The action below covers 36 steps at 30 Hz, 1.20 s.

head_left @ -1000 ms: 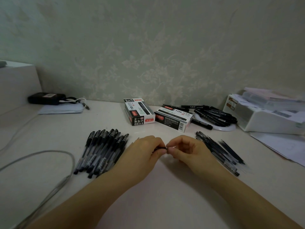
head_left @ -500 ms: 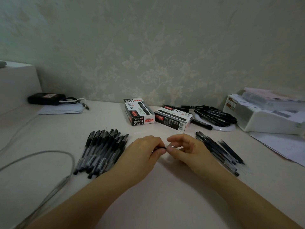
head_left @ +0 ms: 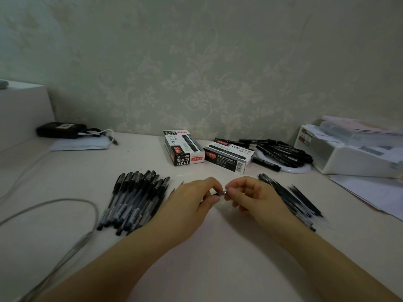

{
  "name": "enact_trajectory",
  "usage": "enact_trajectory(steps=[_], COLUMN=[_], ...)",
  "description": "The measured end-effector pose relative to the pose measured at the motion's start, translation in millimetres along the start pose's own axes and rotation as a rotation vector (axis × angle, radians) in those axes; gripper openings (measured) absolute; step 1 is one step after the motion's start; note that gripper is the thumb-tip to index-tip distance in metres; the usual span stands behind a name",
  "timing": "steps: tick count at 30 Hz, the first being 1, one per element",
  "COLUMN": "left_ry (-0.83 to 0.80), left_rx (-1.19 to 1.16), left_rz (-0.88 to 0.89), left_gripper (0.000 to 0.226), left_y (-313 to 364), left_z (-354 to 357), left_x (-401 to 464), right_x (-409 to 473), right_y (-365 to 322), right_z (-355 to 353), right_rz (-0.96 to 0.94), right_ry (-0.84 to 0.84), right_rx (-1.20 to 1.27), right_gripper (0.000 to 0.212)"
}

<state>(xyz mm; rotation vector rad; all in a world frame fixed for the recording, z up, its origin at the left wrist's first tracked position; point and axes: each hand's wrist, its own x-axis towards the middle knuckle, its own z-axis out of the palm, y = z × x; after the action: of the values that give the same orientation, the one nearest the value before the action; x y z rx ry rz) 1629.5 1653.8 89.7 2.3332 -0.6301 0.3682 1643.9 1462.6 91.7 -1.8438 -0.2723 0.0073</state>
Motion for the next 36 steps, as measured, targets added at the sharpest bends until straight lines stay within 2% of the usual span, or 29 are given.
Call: enact_trajectory(steps=[2,4,9,13,16,18,21,28,32,34,36], left_ry=[-0.002,-0.017,-0.037,-0.034,-0.039,-0.041,-0.046,-0.056,-0.044,-0.042,-0.044], left_rx=[-0.003,-0.01,-0.011,-0.003,0.011,0.023,0.033,0.028,-0.073,-0.16,-0.237], left_rz=[-0.001,-0.002,-0.035,-0.065,-0.057,-0.046,-0.042,-0.034,-0.072,-0.084,-0.086], left_gripper=[0.009,0.008,0.008,0.008,0.011,0.015,0.017,0.021,0.027,0.032,0.035], left_y=[0,1,1,-2,-2,-2,-2,-1,-2,-2,-1], left_z=[0,1,1,-1,-1,0,0,1,0,0,1], left_x=[0,0,0,0,0,-1,-1,0,1,1,1], right_x=[-1,-2,-1,1,2,0,-5,-4,-2,-1,-3], right_y=[-2,-3,0,1,2,3,5,6,5,2,-3], right_z=[1,3,0,-5,-10,-11,-7,-7,-5,-4,-1], right_rz=[0.013,0.009,-0.023,-0.024,-0.067,-0.106,-0.157,-0.177,-0.169,-0.129,-0.037], right_ry=[0.016,0.001,-0.019,0.118,0.144,0.079,-0.015,-0.045,0.056,0.124,0.08], right_rx=[-0.004,-0.041,-0.03,0.047,-0.169,-0.389,-0.577,-0.662,-0.554,-0.36,-0.095], right_gripper=[0.026,0.034,0.008,0.002,0.007,0.009,0.006,0.01,0.013,0.007,0.007])
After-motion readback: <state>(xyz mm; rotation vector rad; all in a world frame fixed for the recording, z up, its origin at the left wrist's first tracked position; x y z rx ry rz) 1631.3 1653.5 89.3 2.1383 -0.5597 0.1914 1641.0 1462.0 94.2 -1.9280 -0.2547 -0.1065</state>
